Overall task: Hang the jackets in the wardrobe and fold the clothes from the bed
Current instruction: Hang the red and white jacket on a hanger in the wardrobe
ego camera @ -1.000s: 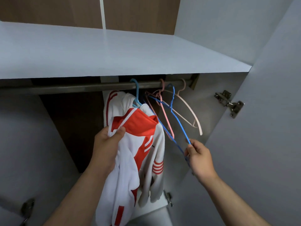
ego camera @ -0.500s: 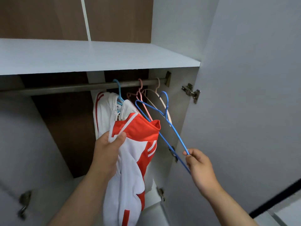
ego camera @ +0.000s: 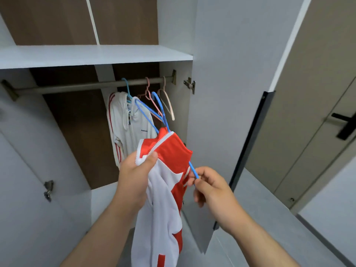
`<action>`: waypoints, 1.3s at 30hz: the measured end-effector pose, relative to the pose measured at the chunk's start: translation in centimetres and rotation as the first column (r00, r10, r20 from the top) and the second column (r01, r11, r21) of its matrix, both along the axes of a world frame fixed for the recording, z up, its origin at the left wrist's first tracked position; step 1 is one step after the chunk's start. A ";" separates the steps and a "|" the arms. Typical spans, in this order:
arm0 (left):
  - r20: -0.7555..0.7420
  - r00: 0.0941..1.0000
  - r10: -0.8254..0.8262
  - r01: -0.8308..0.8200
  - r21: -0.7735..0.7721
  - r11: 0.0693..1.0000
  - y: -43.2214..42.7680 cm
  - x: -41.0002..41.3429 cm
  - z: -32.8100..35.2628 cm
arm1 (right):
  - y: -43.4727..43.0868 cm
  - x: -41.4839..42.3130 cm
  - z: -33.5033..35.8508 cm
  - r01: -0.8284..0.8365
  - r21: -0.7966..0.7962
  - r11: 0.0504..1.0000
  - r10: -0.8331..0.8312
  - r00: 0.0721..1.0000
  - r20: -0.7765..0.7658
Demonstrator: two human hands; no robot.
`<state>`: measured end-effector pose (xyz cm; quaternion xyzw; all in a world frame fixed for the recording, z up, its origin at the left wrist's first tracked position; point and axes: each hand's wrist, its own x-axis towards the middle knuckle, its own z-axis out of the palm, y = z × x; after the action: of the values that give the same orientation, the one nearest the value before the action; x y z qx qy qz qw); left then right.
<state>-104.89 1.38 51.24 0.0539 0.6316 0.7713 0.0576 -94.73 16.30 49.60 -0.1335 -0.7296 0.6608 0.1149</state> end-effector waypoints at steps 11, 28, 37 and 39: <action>-0.131 0.962 -0.239 0.247 0.045 0.968 0.0 10.9 2.8 | -4.1 7.8 4.9 0.064 -0.143 0.988 -0.096 0.969 -0.227; 0.035 0.912 -0.408 0.402 0.116 0.908 -4.7 11.8 2.0 | -7.0 7.8 4.6 0.207 -0.110 0.972 -0.219 0.969 -0.111; 0.193 0.979 0.059 -0.092 0.166 0.982 -9.3 1.4 4.4 | 0.4 7.8 9.1 0.173 -0.003 0.985 -0.173 0.981 -0.083; 0.192 0.977 0.097 -0.128 0.157 0.979 -9.7 -0.3 5.7 | 1.5 7.6 10.5 0.195 0.037 0.980 -0.192 0.980 -0.055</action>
<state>-105.16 -8.33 56.93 -0.0488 0.5583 0.8255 0.0669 -87.08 17.80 60.06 -0.1844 -0.7237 0.6343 0.2000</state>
